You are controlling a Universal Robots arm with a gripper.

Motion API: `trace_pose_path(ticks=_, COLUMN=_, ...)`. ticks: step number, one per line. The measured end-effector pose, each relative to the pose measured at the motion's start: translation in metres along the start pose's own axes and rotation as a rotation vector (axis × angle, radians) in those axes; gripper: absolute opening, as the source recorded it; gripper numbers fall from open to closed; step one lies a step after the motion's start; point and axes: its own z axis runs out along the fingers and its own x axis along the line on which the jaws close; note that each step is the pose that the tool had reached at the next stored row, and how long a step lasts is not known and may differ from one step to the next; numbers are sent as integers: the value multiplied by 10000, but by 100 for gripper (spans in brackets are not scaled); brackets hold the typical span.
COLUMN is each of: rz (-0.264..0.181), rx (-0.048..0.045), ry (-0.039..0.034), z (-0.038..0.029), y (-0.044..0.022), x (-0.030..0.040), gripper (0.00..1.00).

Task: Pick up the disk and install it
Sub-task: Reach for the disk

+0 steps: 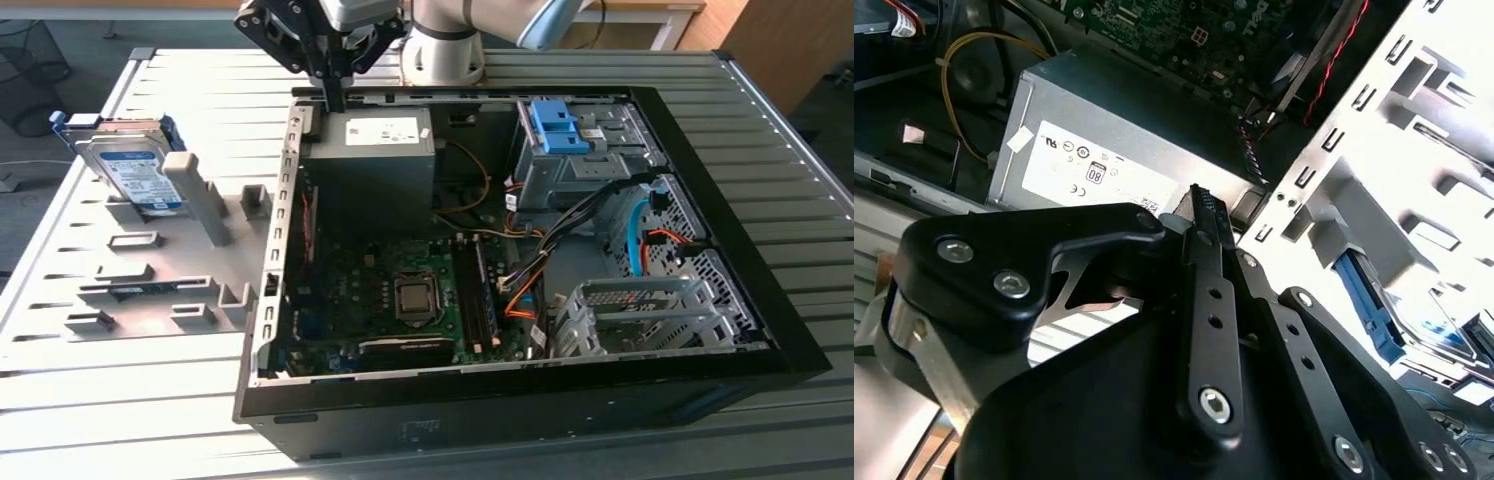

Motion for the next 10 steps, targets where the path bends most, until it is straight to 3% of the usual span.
trace_pose_path(ticks=10, rz=1, rx=0, ry=0, z=1, y=-2, x=30, gripper=11)
